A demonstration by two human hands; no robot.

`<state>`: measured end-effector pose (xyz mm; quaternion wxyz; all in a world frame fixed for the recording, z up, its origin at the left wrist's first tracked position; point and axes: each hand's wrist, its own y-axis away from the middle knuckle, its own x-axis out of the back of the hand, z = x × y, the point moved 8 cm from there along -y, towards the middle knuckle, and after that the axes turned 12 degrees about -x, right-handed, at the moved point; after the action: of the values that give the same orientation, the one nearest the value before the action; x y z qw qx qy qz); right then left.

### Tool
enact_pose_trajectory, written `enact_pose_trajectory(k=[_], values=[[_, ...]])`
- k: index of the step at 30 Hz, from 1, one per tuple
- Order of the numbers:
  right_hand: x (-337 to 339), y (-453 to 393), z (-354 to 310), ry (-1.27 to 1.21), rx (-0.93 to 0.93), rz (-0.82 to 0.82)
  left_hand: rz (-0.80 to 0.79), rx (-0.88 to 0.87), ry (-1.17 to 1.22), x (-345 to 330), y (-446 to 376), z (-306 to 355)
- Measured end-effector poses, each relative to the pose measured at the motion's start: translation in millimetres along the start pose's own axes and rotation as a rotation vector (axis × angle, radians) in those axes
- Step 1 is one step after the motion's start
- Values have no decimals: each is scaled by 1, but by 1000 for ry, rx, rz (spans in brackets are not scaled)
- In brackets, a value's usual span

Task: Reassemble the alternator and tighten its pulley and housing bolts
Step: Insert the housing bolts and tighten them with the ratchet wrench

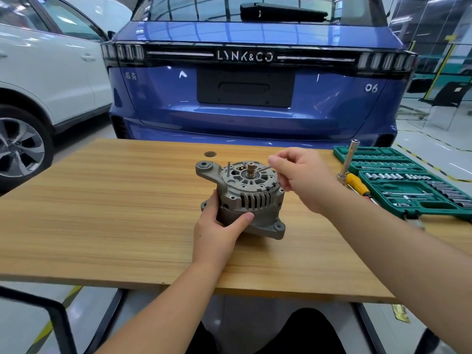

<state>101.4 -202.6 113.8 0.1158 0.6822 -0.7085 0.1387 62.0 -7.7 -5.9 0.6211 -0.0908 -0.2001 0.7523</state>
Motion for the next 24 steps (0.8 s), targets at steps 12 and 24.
enact_pose_trajectory(k=[12, 24], values=[[-64, 33, -44, 828, 197, -150, 2, 40, 39, 1, -1, 3], [-71, 30, -62, 1029, 273, -161, 3, 6, 78, 0, -3, -1]])
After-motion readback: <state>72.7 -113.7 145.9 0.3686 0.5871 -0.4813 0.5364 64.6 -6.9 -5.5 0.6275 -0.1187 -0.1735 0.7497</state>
